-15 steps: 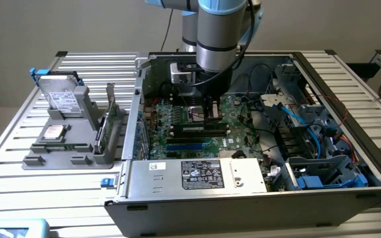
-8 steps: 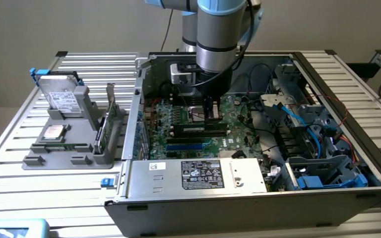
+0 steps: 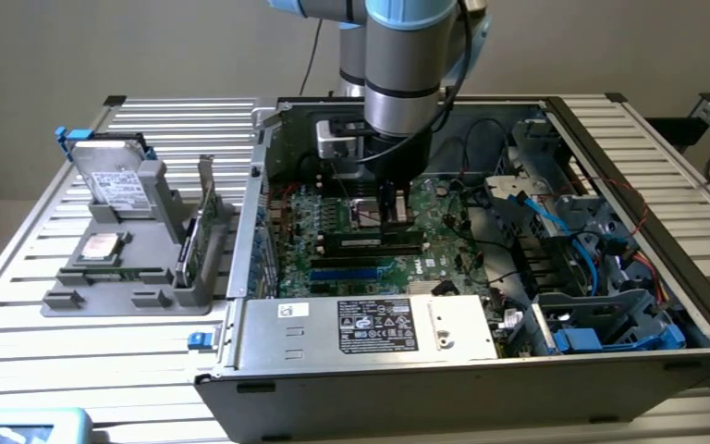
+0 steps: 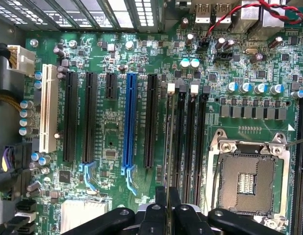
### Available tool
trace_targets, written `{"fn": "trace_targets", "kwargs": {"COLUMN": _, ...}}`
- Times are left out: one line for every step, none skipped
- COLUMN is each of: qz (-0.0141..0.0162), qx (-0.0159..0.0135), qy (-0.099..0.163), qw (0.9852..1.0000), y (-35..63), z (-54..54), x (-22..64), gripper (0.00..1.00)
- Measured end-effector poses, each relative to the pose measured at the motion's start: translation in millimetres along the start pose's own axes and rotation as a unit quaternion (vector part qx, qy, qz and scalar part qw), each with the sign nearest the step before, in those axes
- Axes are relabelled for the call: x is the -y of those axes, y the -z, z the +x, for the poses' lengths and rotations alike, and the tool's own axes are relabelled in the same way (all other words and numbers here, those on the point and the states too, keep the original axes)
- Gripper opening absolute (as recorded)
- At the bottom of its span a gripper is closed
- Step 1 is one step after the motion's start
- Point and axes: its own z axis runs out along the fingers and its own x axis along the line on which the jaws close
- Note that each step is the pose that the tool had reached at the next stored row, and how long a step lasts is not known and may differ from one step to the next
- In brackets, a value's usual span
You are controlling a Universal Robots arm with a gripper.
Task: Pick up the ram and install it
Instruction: 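Insert the ram into the slot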
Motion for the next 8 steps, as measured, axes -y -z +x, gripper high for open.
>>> {"fn": "trace_targets", "kwargs": {"qz": 0.0007, "qx": -0.0002, "qy": 0.000, "qw": 1.0000, "y": -0.2, "z": 0.0, "x": -0.3, "gripper": 0.14}}
{"fn": "trace_targets", "kwargs": {"qz": 0.0012, "qx": -0.0002, "qy": 0.000, "qw": 1.0000, "y": -0.4, "z": -0.1, "x": -0.7, "gripper": 0.14}}
{"fn": "trace_targets", "kwargs": {"qz": 0.0020, "qx": -0.0003, "qy": 0.000, "qw": 1.0000, "y": -0.7, "z": -0.3, "x": -1.2, "gripper": 0.14}}
{"fn": "trace_targets", "kwargs": {"qz": 0.0030, "qx": -0.0005, "qy": 0.000, "qw": 1.0000, "y": -0.8, "z": -0.5, "x": -1.8, "gripper": 0.14}}
{"fn": "trace_targets", "kwargs": {"qz": 0.0041, "qx": -0.0005, "qy": 0.000, "qw": 1.0000, "y": -1.0, "z": -0.7, "x": -2.2, "gripper": 0.14}}
{"fn": "trace_targets", "kwargs": {"qz": 0.0052, "qx": -0.0005, "qy": 0.000, "qw": 1.0000, "y": -1.1, "z": -1.1, "x": -2.7, "gripper": 0.14}}
{"fn": "trace_targets", "kwargs": {"qz": 0.0060, "qx": -0.0006, "qy": 0.000, "qw": 1.0000, "y": -1.2, "z": -1.4, "x": -3.0, "gripper": 0.14}}
{"fn": "trace_targets", "kwargs": {"qz": 0.0068, "qx": -0.0006, "qy": 0.000, "qw": 1.0000, "y": -1.4, "z": -1.5, "x": -3.2, "gripper": 0.14}}
